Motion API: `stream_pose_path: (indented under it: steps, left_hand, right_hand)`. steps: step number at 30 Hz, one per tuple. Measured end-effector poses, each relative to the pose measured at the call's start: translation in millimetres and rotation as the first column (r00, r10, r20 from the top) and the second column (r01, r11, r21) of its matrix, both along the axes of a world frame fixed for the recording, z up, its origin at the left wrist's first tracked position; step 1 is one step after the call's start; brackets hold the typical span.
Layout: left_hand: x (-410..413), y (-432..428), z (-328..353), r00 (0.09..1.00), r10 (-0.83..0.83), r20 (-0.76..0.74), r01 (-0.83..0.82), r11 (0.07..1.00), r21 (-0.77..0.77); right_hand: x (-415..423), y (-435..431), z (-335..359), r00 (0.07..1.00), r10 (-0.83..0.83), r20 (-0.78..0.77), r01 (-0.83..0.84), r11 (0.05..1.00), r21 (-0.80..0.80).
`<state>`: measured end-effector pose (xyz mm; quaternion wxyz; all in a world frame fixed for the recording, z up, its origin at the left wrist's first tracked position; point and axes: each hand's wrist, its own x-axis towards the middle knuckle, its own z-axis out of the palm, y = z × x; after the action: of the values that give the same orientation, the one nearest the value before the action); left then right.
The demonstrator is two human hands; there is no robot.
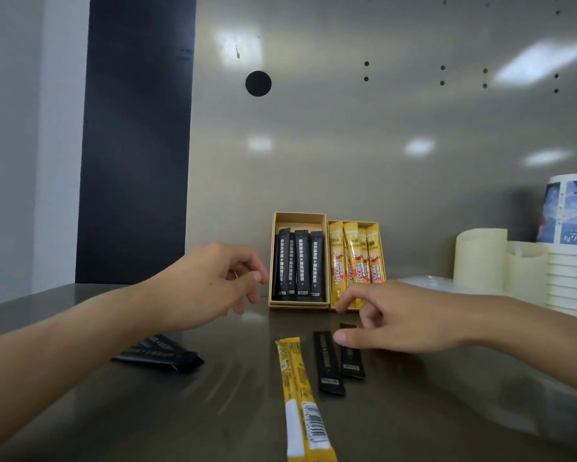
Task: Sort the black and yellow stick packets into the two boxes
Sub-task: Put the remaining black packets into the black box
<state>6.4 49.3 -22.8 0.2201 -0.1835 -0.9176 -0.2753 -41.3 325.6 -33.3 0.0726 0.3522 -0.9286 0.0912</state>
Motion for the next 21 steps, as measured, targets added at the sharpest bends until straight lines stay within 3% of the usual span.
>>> stream_pose_path:
  steps: [13, 21]
  left_hand:
    - [2, 10, -10, 0.999, -0.013, 0.029, 0.018, 0.983, -0.183]
    - [9, 3, 9, 0.994, -0.05, 0.093, 0.065, 0.983, -0.169]
  right_hand:
    - [8, -6, 2, 0.973, -0.122, 0.196, 0.132, 0.99, -0.04]
    - [6, -5, 2, 0.944, -0.109, 0.312, 0.163, 0.975, -0.151]
